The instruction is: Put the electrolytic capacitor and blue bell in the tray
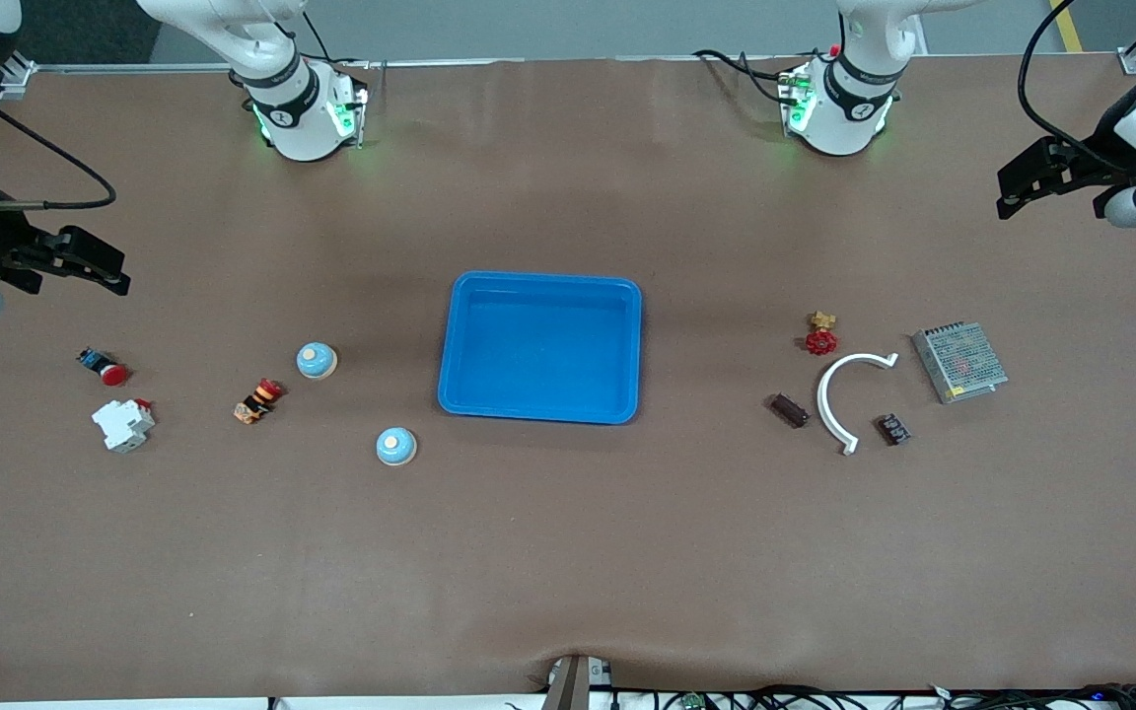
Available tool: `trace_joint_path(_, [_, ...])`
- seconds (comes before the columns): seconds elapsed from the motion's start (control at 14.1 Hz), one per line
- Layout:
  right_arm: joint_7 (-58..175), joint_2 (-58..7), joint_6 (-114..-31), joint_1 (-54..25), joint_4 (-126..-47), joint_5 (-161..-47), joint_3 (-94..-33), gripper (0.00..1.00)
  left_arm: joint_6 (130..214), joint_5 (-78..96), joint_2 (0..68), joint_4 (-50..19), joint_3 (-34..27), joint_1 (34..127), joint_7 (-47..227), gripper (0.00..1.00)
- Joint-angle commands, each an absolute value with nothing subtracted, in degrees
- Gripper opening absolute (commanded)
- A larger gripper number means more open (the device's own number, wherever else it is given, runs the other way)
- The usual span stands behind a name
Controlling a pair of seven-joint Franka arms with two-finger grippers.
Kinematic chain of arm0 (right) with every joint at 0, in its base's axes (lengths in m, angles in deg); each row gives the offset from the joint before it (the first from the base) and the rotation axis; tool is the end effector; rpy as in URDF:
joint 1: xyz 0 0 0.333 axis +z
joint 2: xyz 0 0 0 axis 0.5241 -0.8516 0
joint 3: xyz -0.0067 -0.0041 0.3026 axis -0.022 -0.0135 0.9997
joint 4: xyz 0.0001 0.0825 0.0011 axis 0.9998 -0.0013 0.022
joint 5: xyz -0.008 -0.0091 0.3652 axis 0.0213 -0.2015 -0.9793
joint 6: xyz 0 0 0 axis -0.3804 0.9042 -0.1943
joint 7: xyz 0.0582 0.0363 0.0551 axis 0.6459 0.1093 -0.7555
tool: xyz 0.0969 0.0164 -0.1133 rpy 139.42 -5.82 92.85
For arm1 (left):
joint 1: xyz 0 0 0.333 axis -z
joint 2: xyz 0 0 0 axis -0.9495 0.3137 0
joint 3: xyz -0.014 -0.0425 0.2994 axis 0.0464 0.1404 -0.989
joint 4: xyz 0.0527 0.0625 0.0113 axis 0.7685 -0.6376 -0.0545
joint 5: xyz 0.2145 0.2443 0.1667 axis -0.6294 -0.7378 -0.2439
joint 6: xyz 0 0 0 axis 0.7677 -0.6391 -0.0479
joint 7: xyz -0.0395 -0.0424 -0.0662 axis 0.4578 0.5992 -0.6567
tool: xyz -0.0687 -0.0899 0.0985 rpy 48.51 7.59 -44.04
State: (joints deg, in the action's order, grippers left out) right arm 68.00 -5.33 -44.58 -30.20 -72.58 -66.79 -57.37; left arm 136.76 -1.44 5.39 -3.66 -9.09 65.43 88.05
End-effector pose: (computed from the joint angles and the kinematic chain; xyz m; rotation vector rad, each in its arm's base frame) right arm 0.5411 0.0206 0.5674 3.1318 -0.0497 -0.0340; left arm 0.4899 -0.0536 0.6023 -3.1059 0.0429 0.0733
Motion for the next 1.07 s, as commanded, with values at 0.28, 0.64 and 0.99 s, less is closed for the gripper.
trace_joint_path(0.28, [67.6,-5.6,-45.7,-30.9,-71.9,-65.7,-57.2,1.0,136.1,-2.0,5.3,-2.3,-8.8,65.6,88.0,1.0])
trace_joint_path(0.64, [67.7,-5.6,-45.6,-31.3,-72.0,-65.9,-57.2,1.0,136.1,-2.3,6.7,-2.7,-8.5,65.6,88.4,1.0])
trace_joint_path(0.99, [67.7,-5.6,-46.0,-31.1,-72.1,-65.9,-57.2,1.0,137.6,-1.6,8.3,-3.0,-8.1,65.9,93.9,1.0])
